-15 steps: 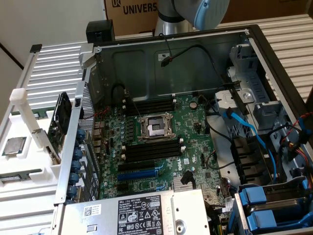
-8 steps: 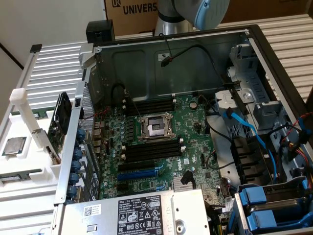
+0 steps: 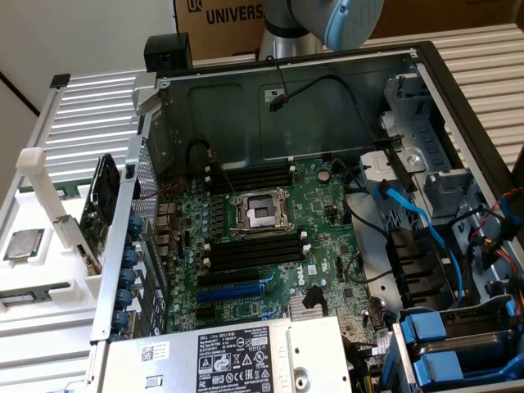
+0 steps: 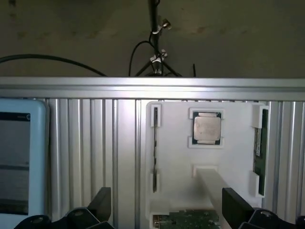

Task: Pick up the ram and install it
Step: 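Pick up the ram and move it above insertion slot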

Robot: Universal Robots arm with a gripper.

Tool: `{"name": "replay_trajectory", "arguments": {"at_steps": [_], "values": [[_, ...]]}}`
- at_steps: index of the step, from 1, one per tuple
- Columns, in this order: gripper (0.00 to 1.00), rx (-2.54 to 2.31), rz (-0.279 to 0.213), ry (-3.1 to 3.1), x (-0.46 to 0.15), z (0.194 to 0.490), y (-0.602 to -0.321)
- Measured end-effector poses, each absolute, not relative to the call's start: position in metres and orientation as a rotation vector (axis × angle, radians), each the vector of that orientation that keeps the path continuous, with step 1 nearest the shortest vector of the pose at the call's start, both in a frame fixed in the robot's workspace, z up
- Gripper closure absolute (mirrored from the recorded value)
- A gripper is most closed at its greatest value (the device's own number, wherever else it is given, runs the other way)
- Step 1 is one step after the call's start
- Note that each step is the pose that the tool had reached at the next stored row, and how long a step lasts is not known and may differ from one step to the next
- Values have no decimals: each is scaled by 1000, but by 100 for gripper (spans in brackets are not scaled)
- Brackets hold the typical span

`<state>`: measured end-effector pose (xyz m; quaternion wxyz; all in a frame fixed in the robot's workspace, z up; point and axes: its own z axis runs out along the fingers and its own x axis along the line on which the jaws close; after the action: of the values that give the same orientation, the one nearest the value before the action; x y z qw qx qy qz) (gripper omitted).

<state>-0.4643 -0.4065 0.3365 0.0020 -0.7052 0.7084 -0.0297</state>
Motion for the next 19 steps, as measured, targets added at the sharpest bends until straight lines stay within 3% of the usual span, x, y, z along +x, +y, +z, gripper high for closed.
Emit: {"name": "replay_trajectory", "arguments": {"at_steps": [19], "values": [[1, -2213, -93, 2223, -464, 298, -403]]}}
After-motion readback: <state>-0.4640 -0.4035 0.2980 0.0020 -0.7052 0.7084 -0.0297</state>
